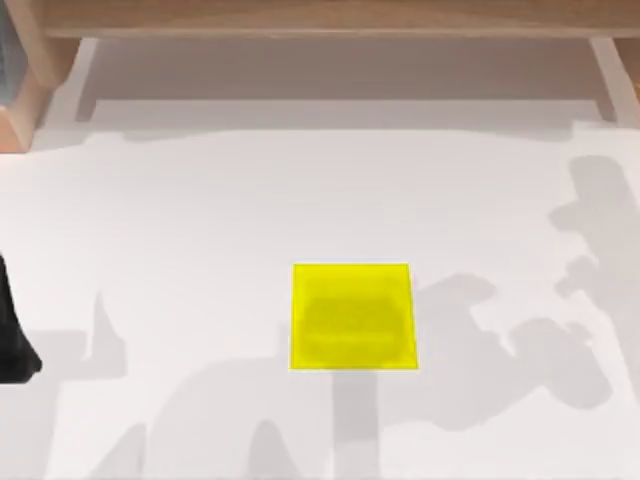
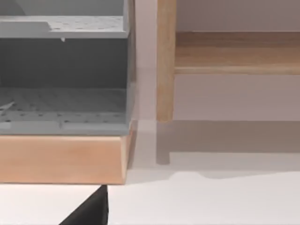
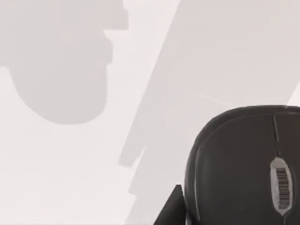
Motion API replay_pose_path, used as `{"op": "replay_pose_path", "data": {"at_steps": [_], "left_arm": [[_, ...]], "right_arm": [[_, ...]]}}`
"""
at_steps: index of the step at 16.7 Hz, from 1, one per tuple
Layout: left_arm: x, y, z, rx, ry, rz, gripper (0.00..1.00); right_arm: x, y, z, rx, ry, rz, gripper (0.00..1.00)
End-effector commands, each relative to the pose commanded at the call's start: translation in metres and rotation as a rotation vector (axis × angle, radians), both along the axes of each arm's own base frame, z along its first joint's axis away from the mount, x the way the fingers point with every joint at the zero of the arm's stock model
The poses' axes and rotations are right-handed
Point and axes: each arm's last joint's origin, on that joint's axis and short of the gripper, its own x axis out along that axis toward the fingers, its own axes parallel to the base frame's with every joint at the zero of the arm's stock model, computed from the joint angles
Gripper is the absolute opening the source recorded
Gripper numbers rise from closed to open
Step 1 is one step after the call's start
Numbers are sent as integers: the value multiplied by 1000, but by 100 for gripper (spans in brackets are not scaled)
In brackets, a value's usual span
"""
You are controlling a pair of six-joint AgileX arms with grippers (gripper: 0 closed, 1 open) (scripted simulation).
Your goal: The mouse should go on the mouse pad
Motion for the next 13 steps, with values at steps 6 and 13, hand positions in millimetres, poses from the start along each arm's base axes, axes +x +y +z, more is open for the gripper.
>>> {"op": "replay_pose_path", "data": {"at_steps": [6,13], "left_arm": [[0,0,0,0,0,0,100],[0,0,0,0,0,0,100]], "right_arm": [[55,126,-17,-31,28,-230,0],[46,265,-36,-13,-27,-414,0]]}}
